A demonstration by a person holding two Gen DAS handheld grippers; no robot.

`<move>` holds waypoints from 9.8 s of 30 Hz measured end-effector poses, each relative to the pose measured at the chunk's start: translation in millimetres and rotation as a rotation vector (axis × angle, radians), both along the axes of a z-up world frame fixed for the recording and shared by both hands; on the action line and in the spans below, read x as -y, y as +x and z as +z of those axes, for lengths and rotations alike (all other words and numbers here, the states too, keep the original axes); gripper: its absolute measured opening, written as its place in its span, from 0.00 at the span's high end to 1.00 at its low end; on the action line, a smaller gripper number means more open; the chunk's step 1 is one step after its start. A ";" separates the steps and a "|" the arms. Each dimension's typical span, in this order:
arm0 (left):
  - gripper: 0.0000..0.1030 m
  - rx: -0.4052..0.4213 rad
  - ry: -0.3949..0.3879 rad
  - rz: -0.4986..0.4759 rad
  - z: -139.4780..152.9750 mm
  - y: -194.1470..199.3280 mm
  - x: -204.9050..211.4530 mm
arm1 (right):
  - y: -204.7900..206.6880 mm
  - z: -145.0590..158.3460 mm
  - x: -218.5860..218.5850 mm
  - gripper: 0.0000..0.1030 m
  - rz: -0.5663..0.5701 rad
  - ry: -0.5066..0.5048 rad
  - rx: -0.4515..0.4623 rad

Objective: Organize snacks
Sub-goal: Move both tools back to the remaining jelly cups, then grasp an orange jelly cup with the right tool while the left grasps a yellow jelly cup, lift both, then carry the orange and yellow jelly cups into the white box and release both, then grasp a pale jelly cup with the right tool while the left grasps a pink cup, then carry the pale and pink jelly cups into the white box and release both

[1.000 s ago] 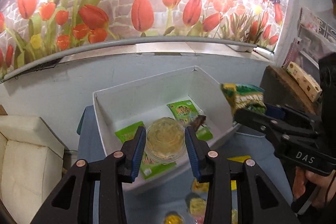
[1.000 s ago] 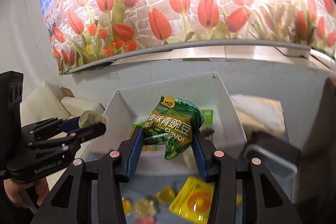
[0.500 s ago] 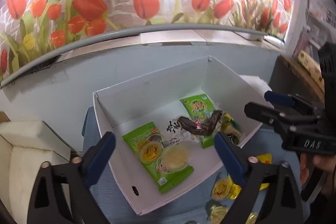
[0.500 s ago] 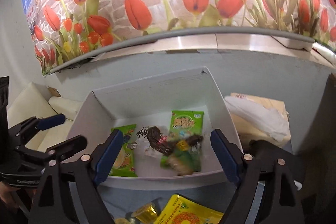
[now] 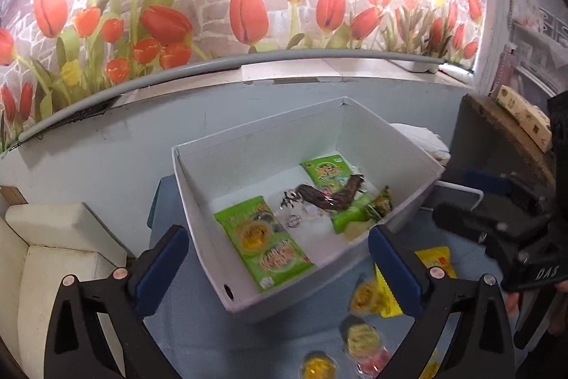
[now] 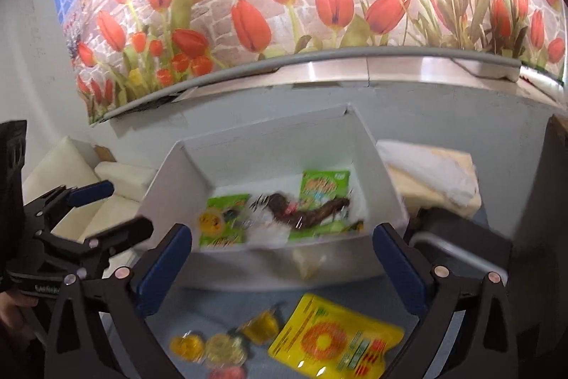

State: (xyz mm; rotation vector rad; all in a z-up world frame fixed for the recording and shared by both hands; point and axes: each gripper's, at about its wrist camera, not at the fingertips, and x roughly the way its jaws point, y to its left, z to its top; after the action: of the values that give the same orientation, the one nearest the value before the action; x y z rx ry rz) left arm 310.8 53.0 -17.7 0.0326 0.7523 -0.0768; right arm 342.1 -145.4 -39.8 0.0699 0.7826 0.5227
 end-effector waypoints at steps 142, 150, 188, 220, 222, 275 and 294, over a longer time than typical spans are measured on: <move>0.50 0.021 -0.081 -0.009 15.4 -11.5 -0.5 | -33.3 32.2 -15.8 0.53 0.047 0.153 0.025; 0.50 -0.010 -0.071 -0.001 4.6 34.1 -11.8 | 36.5 26.1 -31.1 0.53 0.015 0.089 0.001; 0.00 -0.097 -0.138 -0.044 -85.2 -137.4 20.4 | -128.4 -73.0 26.6 0.00 -0.008 -0.046 -0.095; 0.00 -0.184 -0.122 -0.113 -127.7 -133.6 75.7 | -139.3 -96.5 39.1 0.63 -0.016 -0.071 -0.072; 0.00 -0.193 -0.110 -0.116 -130.1 -126.0 83.2 | -145.7 -86.7 48.4 0.63 -0.029 -0.067 -0.052; 0.50 0.086 -0.128 -0.105 8.4 -89.6 25.7 | -87.2 25.2 3.1 0.63 0.030 0.047 0.128; 0.13 -0.005 -0.083 -0.006 -19.7 53.7 -15.9 | 51.3 11.8 -52.8 0.18 -0.046 -0.078 0.066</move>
State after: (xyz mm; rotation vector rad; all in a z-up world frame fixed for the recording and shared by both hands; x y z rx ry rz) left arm 364.5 68.9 -37.3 -0.0448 0.7535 -0.1136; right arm 393.3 -92.6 -27.9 -0.0018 0.7341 0.4482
